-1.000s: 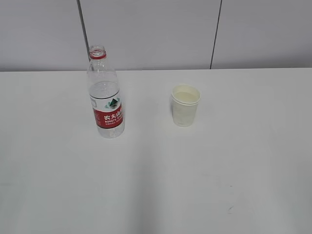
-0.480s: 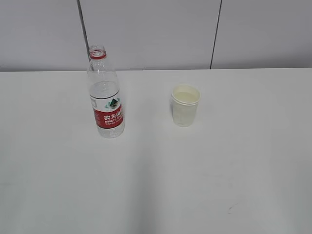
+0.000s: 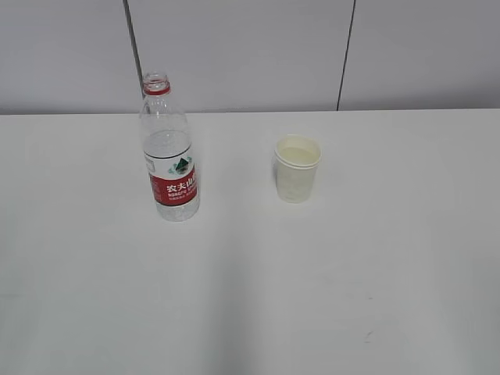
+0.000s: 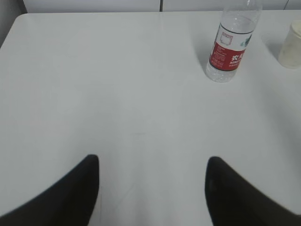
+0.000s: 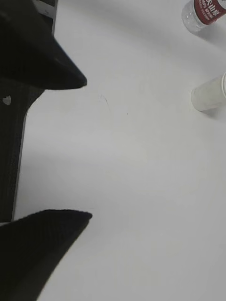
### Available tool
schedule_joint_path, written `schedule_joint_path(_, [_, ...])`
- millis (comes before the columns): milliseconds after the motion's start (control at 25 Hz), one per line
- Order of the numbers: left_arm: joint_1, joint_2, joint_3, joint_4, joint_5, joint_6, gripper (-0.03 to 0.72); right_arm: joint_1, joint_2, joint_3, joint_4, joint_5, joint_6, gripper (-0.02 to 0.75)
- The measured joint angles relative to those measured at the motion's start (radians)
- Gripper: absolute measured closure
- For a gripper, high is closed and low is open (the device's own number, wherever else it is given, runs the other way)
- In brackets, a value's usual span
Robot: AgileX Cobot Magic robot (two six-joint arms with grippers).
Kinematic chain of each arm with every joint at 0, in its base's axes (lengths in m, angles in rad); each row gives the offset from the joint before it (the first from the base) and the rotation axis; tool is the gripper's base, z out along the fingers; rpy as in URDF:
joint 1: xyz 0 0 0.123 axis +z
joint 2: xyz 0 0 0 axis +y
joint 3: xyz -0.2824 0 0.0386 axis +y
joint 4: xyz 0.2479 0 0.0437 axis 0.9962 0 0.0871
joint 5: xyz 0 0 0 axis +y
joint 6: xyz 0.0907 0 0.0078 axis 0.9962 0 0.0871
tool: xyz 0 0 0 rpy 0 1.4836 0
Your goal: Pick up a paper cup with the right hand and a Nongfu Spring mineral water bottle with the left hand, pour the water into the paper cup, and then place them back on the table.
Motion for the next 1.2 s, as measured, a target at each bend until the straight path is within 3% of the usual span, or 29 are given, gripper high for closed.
schedule_joint_path(1200, [0.0,0.0,0.0,0.001,0.0,0.0,0.246,0.0,0.0,0.0,-0.002,0.0,0.0,0.15])
